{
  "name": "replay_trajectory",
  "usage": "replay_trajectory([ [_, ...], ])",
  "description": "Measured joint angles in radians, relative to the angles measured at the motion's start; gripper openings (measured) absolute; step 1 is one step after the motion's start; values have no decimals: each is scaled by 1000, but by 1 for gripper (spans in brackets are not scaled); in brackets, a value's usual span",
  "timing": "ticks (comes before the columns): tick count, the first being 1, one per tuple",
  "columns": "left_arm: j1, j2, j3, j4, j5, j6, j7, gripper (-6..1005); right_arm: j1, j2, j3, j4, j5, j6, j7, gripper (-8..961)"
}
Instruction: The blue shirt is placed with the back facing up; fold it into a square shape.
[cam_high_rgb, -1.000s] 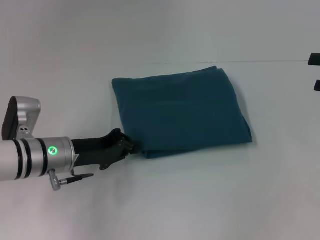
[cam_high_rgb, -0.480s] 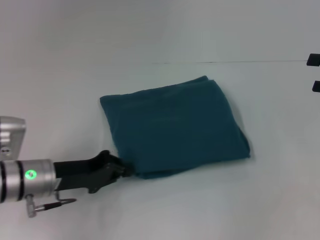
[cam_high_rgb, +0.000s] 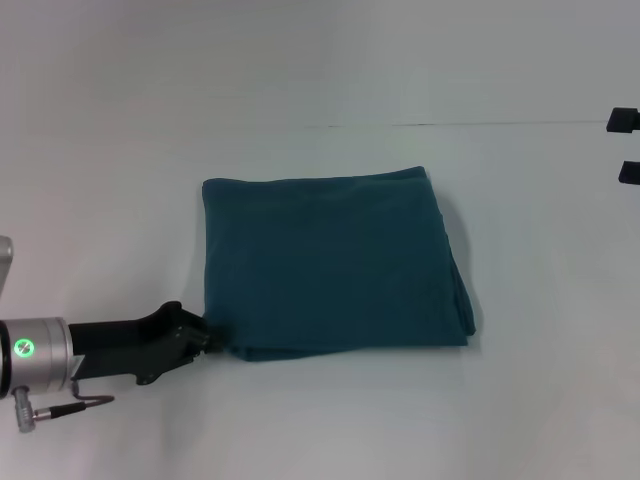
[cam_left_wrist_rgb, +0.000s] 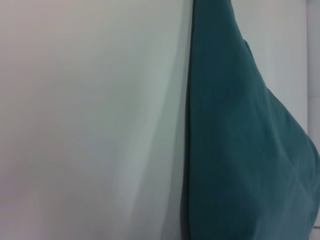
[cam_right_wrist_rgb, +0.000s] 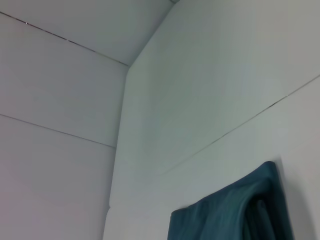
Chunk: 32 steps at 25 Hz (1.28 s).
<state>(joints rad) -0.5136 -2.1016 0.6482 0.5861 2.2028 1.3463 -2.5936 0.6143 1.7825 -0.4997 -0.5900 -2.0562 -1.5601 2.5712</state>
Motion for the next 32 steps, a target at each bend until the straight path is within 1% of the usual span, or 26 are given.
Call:
replay_trajectory([
  [4, -3, 9, -12, 5, 29, 39, 47, 30, -4, 0, 3, 6, 0, -1, -3, 843],
  [7, -6, 13, -18, 33, 67, 57, 68, 30, -3, -2, -2, 6, -1, -4, -10, 839],
  [9, 7, 19, -37, 70, 74, 58, 76, 78, -2, -4, -15, 6, -4, -7, -16, 836],
  [11, 25, 31, -80, 110, 76, 64, 90, 127, -2, -8, -38, 5, -5, -7, -22, 833],
  [14, 53, 46, -191, 190, 65, 96, 162, 227, -3, -13, -57, 0, -12, -2, -38, 829],
  [16, 59, 53, -259, 228, 44, 177, 274, 303, -4, -15, -61, -4, -32, -7, -74, 826],
  [17, 58, 57, -277, 239, 34, 225, 333, 341, -2, -17, -67, -4, -50, -17, -104, 825],
  [19, 54, 64, -287, 254, 29, 291, 408, 421, 3, -21, -92, -18, -98, -36, -170, 822],
  [21, 46, 73, -283, 267, 36, 338, 437, 504, 6, -16, -136, -60, -178, -44, -220, 819],
  [23, 36, 80, -280, 278, 43, 366, 441, 588, 5, 8, -182, -126, -273, -46, -257, 817],
  [24, 30, 82, -278, 283, 44, 377, 442, 664, 4, 25, -200, -163, -311, -49, -278, 815],
  [25, 24, 84, -272, 287, 45, 387, 443, 741, 2, 73, -217, -240, -356, -78, -336, 814],
  [26, 18, 87, -263, 289, 47, 395, 444, 817, 2, 73, -217, -240, -356, -78, -336, 813],
  [27, 8, 90, -245, 290, 49, 407, 445, 828, 1, 102, -219, -276, -362, -98, -363, 811],
  [29, -9, 92, -208, 291, 58, 422, 443, 850, 2, 151, -213, -336, -342, -134, -402, 808],
  [30, -21, 93, -182, 291, 67, 429, 439, 861, 6, 172, -212, -358, -325, -149, -414, 807],
  [32, -41, 93, -131, 292, 87, 438, 429, 883, 18, 201, -217, -370, -294, -169, -425, 804],
])
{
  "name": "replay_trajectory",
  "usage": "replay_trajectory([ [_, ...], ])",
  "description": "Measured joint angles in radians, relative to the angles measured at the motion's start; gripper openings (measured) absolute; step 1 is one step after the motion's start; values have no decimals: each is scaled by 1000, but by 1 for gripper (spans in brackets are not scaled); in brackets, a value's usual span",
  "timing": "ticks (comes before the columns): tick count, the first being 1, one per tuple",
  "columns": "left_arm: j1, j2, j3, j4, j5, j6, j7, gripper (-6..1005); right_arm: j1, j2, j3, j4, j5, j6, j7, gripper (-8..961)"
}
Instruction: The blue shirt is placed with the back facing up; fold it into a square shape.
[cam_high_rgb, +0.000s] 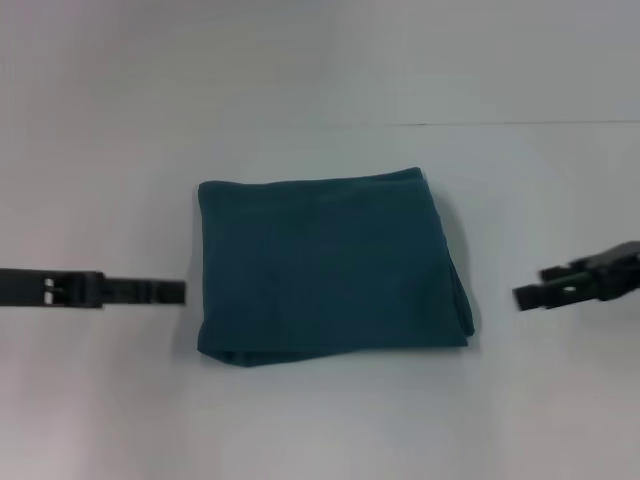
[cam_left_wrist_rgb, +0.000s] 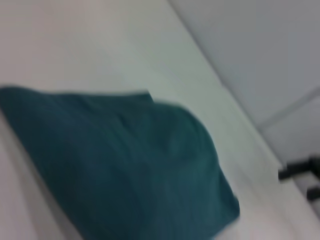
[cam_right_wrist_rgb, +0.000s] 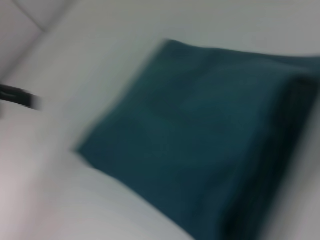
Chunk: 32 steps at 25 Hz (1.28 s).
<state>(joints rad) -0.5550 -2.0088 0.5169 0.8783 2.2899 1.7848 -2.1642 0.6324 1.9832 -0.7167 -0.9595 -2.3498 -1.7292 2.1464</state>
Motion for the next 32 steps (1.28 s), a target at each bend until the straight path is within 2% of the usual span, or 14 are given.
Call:
replay_trajectory([
  [4, -30, -5, 106, -1, 18, 3, -27, 927, 29, 51, -6, 10, 15, -18, -37, 799],
  [7, -47, -11, 166, -8, 18, 7, -46, 938, 33, 70, -16, 10, 3, 14, -70, 797],
  [12, -71, -41, 238, 11, 18, 0, -77, 937, 40, 76, -26, 15, 10, 63, -84, 802],
  [16, -78, -88, 252, 116, 19, 7, -93, 936, 57, 77, -26, 52, 24, 77, -84, 806],
  [19, -66, -118, 308, 213, 18, 8, -57, 935, 68, 73, -30, 82, 25, 79, -85, 806],
  [22, -64, -130, 354, 227, 16, -4, 7, 934, 70, 75, -30, 91, 26, 88, -95, 804],
  [27, -54, -156, 370, 246, 7, -62, 16, 934, 53, 82, -27, 93, 34, 125, -100, 801],
  [30, -47, -160, 415, 248, 6, -135, -2, 934, 49, 83, -23, 105, 41, 148, -103, 801],
  [32, -30, -162, 479, 256, 6, -199, -12, 934, 49, 83, -22, 122, 60, 153, -114, 801],
])
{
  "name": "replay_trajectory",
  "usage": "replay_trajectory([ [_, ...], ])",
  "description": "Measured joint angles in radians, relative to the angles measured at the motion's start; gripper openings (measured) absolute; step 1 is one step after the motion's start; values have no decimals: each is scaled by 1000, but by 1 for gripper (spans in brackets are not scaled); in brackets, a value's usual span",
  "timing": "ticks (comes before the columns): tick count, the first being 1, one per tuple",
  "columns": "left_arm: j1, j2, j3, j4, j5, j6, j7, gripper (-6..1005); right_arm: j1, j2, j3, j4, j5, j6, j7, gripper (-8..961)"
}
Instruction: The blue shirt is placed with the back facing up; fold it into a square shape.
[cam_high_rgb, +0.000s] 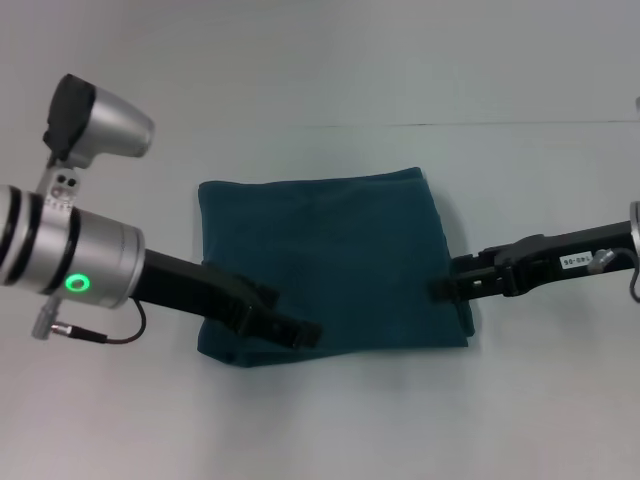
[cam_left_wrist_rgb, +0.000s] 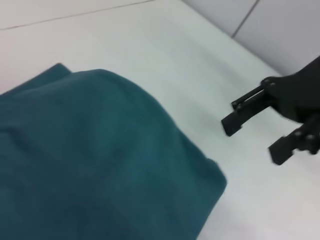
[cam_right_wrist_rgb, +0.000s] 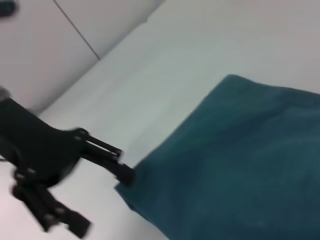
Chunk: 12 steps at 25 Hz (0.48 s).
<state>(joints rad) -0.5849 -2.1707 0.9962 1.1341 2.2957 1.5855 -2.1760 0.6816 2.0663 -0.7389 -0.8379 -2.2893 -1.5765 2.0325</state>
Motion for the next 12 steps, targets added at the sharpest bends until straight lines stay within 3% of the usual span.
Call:
replay_trajectory([
  [6, 33, 1, 86, 70, 2, -41, -22, 934, 8, 0, -11, 31, 19, -20, -13, 802],
  [12, 34, 7, 90, 94, 10, -20, -34, 934, 23, -3, -7, 24, 42, -113, -18, 798],
])
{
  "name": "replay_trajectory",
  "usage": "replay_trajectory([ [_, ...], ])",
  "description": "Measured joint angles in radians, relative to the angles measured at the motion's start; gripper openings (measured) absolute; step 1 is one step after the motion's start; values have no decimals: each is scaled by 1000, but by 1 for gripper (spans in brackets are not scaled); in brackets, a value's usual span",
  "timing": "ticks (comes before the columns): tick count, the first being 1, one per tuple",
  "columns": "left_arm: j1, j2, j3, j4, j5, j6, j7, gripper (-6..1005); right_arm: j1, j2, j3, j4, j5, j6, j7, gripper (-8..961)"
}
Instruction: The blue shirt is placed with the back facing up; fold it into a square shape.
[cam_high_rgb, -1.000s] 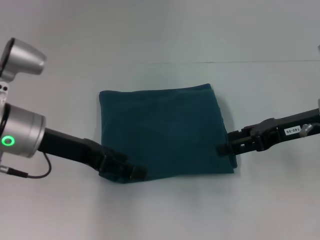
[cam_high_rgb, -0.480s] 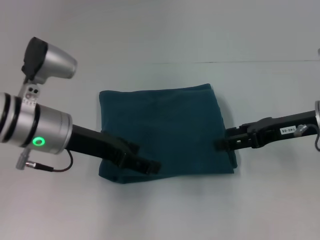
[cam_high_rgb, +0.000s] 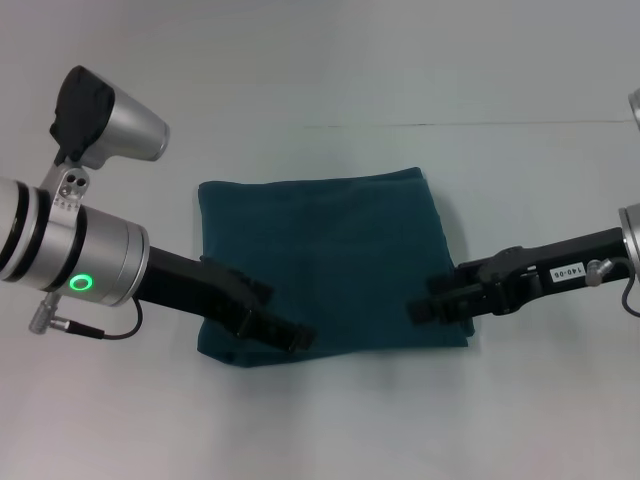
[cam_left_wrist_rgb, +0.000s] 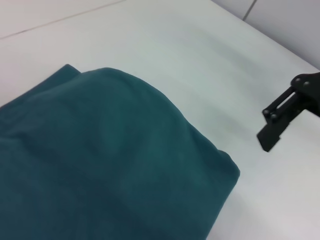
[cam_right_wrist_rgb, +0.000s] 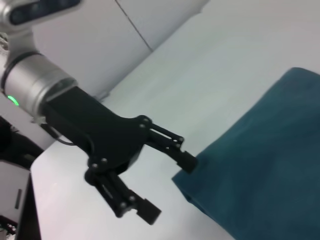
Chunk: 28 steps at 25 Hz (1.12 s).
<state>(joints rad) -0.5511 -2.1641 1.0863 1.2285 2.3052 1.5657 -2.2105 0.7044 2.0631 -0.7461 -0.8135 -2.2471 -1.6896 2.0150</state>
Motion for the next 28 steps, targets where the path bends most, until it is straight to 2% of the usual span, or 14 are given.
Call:
replay_trajectory([
  [11, -27, 0, 4, 0, 49, 7, -28, 934, -8, -25, 16, 1, 22, -4, 9, 798],
  [16, -36, 1, 11, 1, 51, 9, -40, 934, -8, -26, 15, 6, 22, -1, 12, 798],
  [24, -15, -7, 112, 81, 87, -21, -91, 934, -8, -23, 19, 8, 24, -1, 14, 797],
  [28, -15, -2, 91, 63, 40, -8, -70, 934, -8, -23, 21, 8, 24, -5, 14, 798],
])
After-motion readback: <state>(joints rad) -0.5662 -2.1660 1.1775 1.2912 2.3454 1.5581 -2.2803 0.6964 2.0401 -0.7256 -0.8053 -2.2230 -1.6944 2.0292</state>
